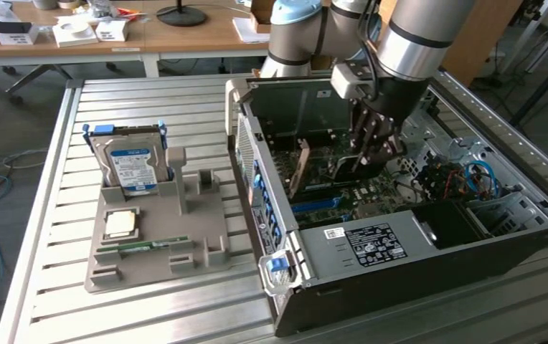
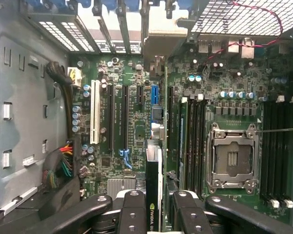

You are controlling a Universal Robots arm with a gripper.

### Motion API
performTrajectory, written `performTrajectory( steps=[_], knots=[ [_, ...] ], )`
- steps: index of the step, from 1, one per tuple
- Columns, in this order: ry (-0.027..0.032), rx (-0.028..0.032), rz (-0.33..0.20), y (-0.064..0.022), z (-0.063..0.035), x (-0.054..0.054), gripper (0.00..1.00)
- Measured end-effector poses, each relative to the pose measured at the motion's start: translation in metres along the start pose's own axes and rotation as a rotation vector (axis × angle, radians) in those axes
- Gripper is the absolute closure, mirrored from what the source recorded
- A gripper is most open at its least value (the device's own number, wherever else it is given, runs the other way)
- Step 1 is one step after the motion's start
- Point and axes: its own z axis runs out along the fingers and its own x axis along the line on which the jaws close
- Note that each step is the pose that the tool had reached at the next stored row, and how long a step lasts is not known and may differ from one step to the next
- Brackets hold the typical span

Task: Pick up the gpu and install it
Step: 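Insert the gpu into the slot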

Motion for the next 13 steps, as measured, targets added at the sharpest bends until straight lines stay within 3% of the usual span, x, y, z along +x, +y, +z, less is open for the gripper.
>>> performTrajectory(
  steps=[13],
  knots=[
    [0.0001,0.0005,0.000,0.0027,0.0037,0.0001,0.74]
  ],
)
